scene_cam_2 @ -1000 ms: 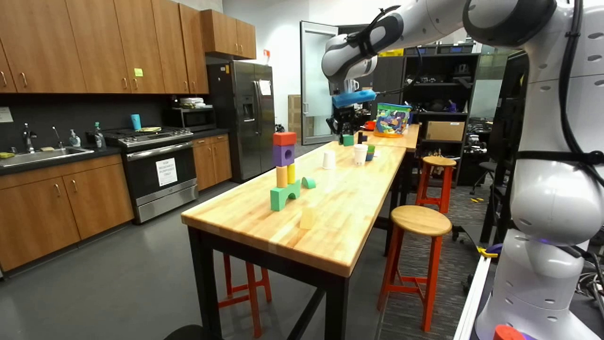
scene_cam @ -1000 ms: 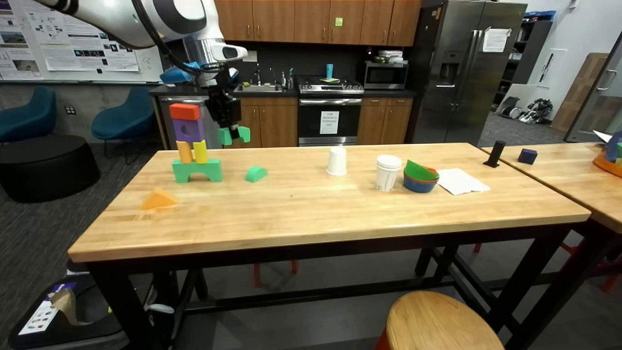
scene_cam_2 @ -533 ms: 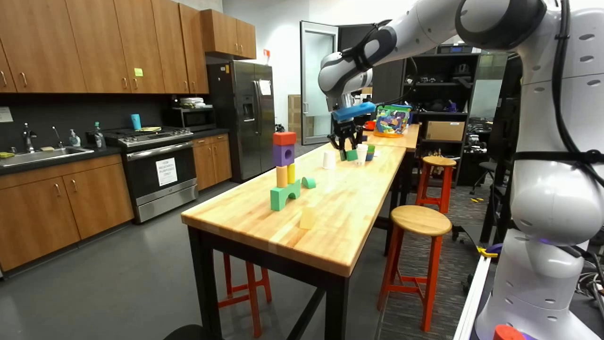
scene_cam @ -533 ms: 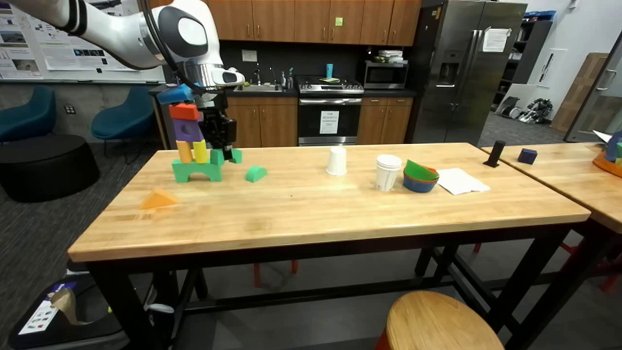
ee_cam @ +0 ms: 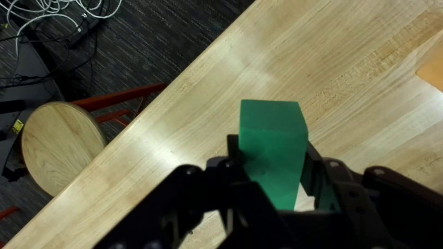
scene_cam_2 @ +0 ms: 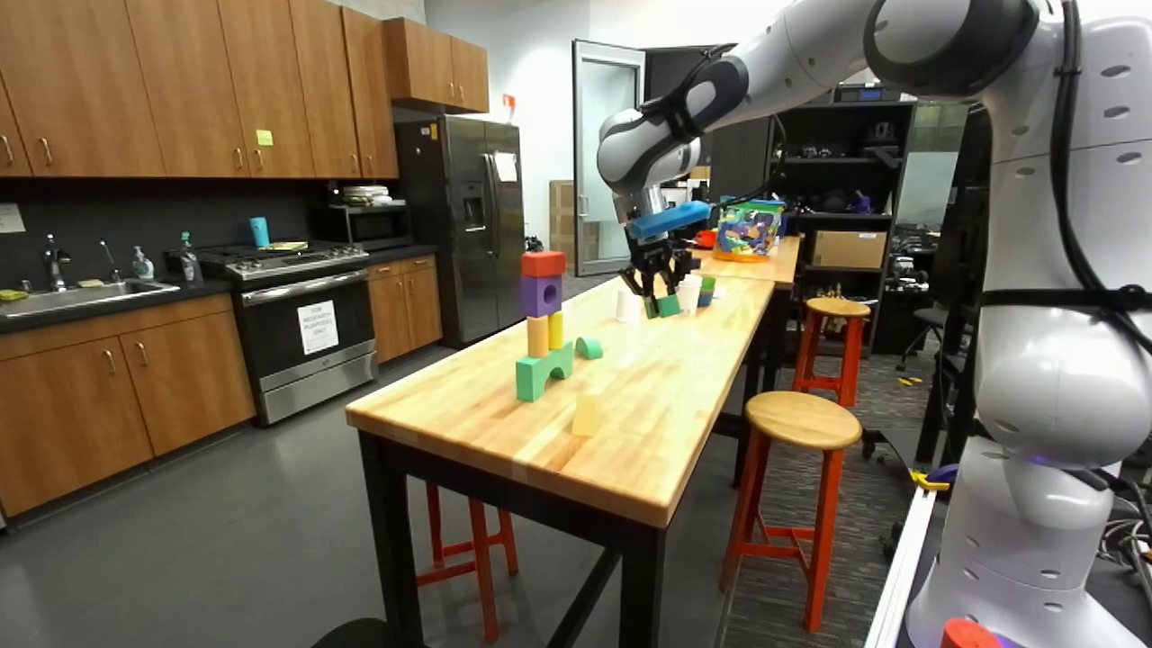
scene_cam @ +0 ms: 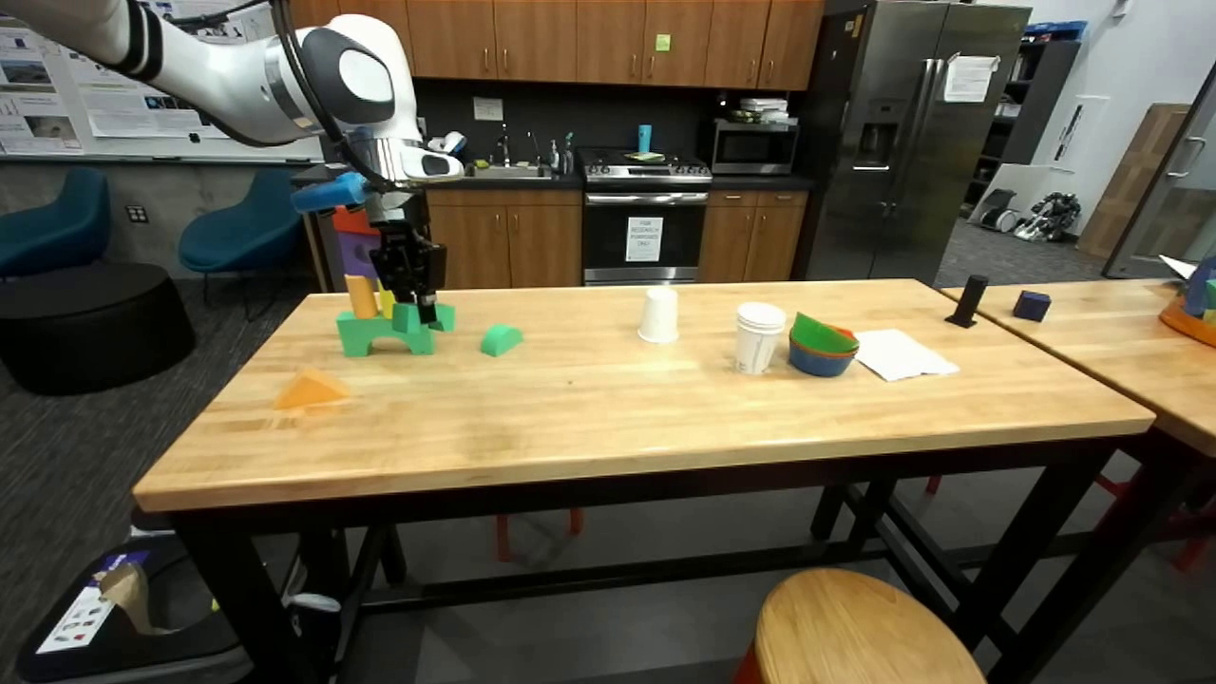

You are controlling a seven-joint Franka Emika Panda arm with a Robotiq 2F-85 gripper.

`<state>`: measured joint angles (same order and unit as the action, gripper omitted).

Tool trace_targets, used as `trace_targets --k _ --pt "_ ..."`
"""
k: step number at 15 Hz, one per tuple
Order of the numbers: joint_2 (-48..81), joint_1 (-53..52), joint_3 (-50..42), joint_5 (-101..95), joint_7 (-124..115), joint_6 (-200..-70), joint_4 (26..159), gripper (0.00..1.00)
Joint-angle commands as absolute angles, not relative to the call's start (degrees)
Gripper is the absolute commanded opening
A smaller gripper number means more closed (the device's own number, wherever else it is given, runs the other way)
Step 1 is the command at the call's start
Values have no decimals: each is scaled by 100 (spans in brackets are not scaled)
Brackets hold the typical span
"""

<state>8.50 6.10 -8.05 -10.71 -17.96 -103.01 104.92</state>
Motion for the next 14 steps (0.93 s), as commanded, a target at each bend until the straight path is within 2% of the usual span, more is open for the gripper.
trace_targets --k 1,10,14 --pt "427 699 -851 -1145 -1262 -10359 10769 16" --pt "-188 787 -885 -1115 -1115 -10338 11248 16" --pt "-848 883 -967 -1393 -386 -10405 11728 16"
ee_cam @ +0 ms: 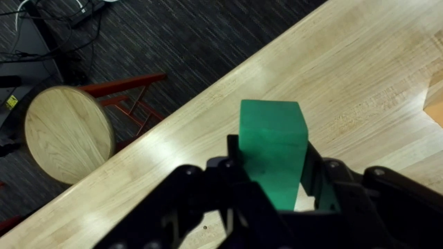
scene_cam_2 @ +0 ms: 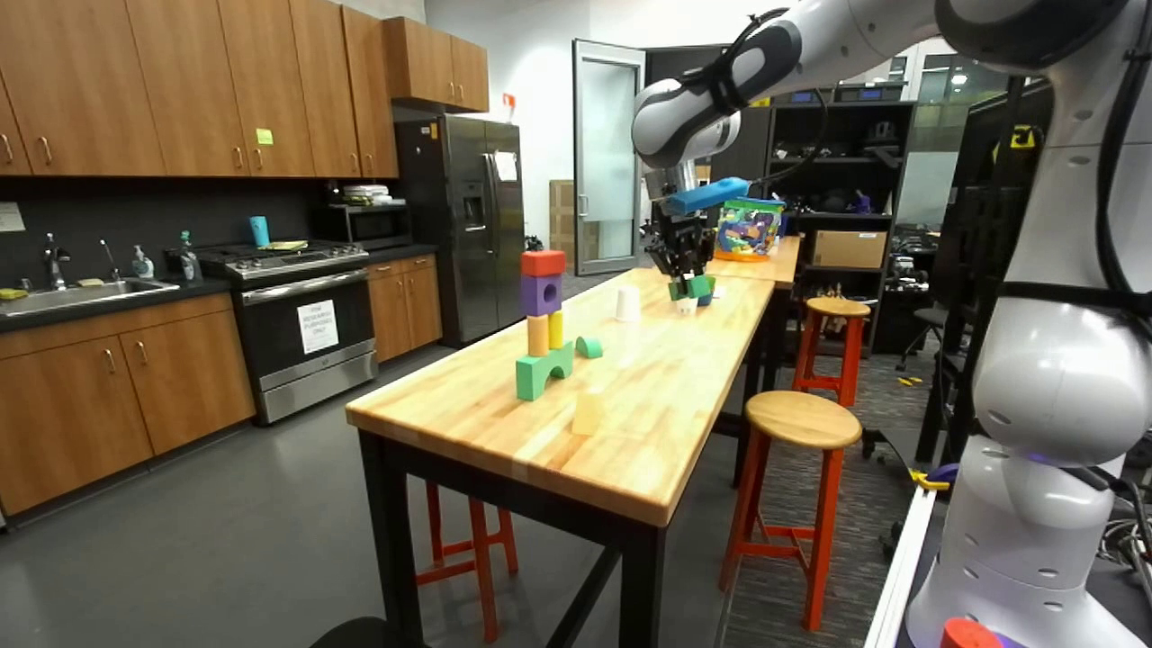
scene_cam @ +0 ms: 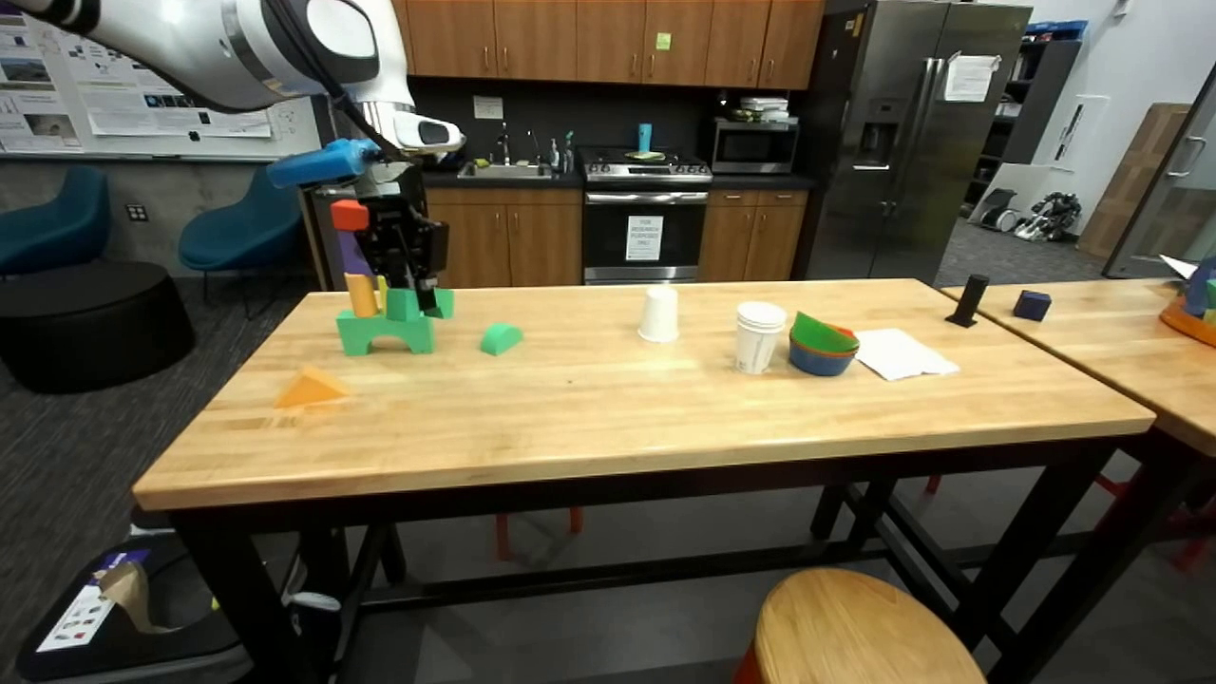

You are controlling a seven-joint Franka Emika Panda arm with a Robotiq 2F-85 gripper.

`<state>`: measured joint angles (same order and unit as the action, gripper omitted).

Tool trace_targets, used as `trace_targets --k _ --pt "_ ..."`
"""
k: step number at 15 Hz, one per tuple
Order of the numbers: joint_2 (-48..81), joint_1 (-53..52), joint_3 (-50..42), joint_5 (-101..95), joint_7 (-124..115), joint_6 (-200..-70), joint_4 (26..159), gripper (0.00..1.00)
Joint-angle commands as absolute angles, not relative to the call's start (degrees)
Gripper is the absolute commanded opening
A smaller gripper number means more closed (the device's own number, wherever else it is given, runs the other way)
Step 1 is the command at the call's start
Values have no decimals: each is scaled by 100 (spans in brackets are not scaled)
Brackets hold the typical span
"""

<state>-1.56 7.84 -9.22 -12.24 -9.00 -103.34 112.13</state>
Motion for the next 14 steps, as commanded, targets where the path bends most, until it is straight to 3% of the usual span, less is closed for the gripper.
trace_targets --k 1,9,14 --pt "-1012 904 -983 -1435 -210 -10333 11831 16" --pt "-3007 1108 -1024 -1461 -270 -10434 12961 16" --pt "-3559 1150 -961 -1395 -399 -10491 12931 16"
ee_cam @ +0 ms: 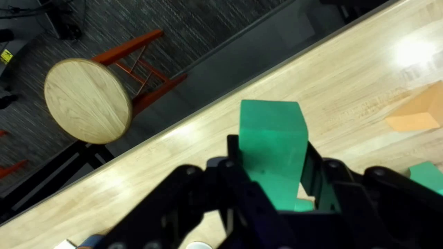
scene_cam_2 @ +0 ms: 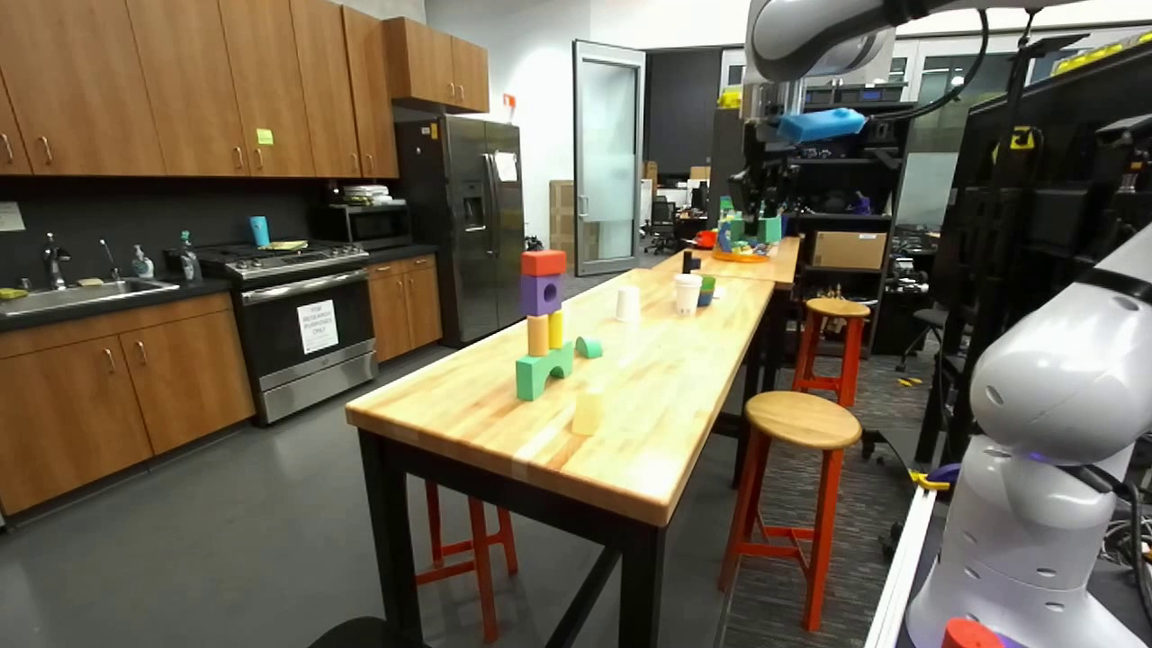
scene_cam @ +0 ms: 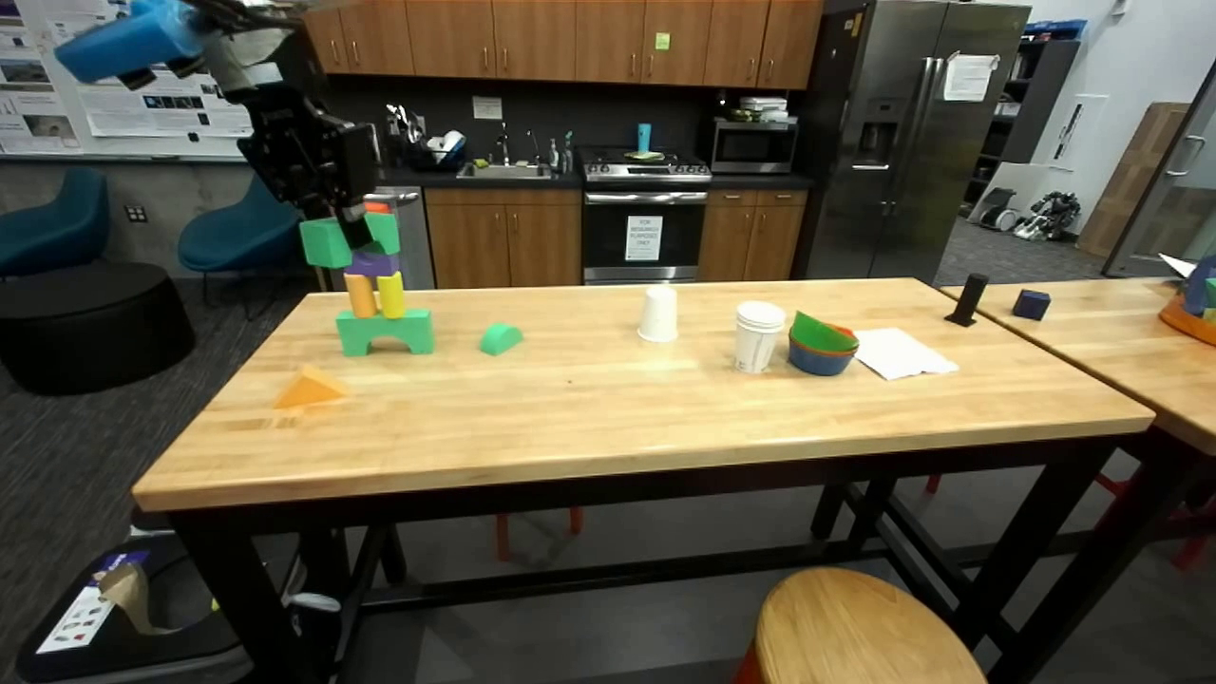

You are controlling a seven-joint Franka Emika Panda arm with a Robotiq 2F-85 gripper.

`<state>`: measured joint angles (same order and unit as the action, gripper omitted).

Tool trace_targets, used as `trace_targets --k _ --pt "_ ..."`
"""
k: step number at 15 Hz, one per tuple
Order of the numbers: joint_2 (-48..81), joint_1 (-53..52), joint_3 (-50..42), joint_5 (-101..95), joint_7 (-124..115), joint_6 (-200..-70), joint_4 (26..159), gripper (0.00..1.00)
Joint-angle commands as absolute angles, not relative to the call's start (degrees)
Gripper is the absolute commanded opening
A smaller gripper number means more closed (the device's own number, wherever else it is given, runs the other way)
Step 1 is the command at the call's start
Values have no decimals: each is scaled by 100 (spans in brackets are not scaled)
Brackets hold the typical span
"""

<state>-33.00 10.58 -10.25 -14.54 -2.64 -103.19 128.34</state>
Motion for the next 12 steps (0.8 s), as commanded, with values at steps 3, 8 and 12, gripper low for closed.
trace_targets --k 3,8,12 --pt "-3481 1126 -1037 -1341 -317 -10451 12729 16" --pt "-3398 1241 -1178 -1432 -208 -10431 12593 16" --pt "-3207 1267 -1324 -1313 -117 -10318 12259 16"
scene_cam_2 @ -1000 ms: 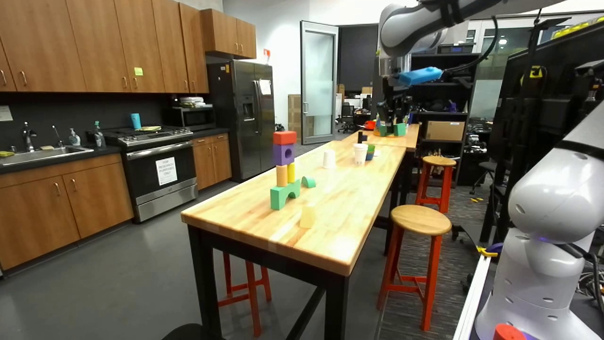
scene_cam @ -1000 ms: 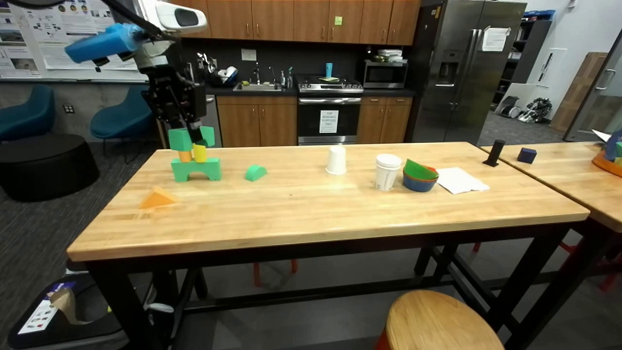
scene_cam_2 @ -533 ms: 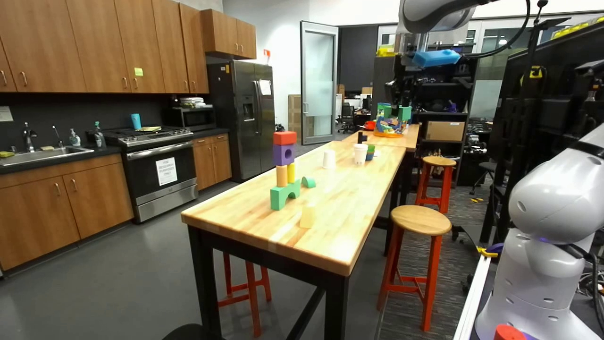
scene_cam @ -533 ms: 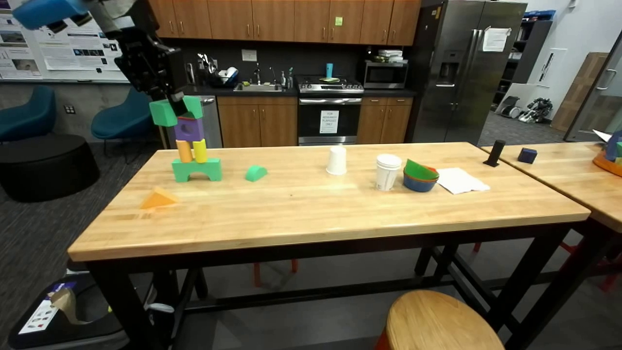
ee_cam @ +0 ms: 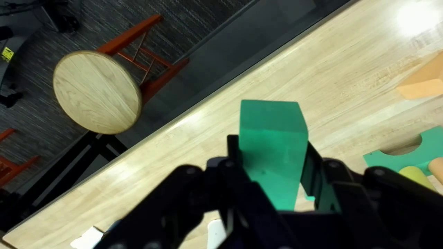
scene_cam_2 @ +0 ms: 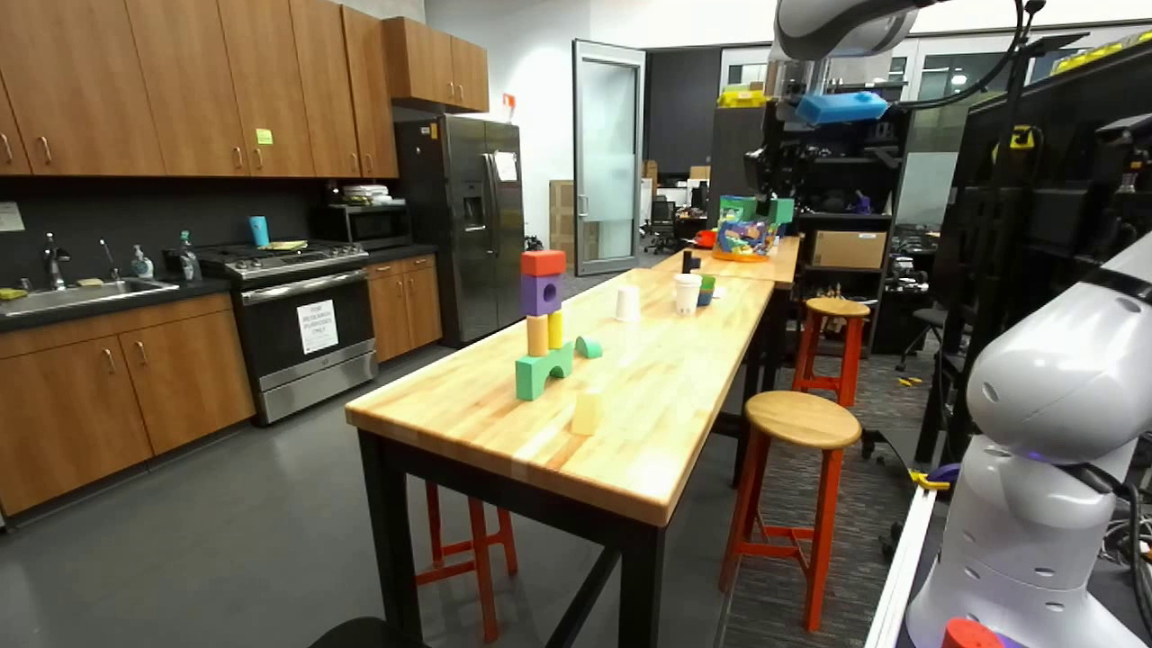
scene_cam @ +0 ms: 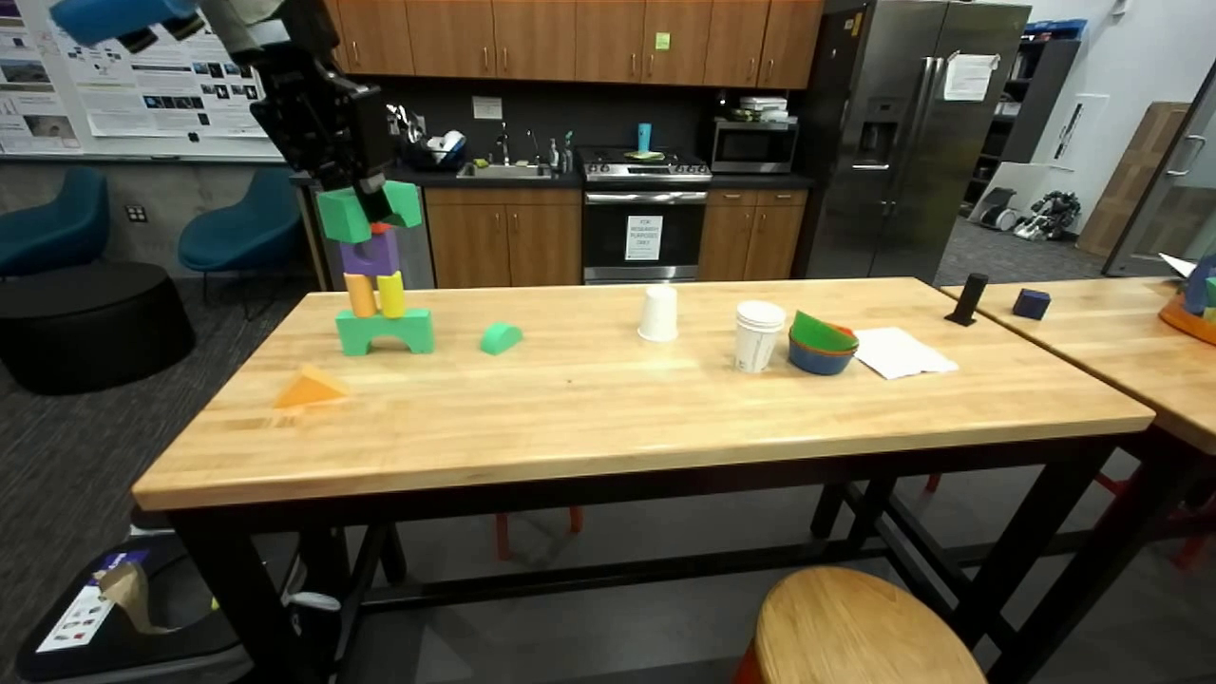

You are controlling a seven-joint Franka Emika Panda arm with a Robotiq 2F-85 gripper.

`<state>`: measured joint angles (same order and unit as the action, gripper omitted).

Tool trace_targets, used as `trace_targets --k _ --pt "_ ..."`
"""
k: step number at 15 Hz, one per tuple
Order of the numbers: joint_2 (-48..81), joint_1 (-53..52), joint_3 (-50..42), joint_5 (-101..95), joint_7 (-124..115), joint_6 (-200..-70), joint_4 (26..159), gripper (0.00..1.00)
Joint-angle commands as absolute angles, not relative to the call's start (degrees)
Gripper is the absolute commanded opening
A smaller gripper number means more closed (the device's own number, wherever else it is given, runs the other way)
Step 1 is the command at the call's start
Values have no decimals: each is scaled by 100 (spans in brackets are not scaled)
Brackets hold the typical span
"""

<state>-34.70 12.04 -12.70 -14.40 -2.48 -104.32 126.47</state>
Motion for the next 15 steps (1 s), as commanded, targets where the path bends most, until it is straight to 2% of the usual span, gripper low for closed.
trace_targets --k 1,5,9,15 --pt "-3117 1266 -1328 -1292 -197 -10416 12180 16" --pt "-2480 1180 -1124 -952 -819 -11116 11958 16" --pt "-2098 1206 -697 -875 -1779 -12086 12281 16" --pt "-2117 1272 -379 -841 -3081 -12391 12607 16"
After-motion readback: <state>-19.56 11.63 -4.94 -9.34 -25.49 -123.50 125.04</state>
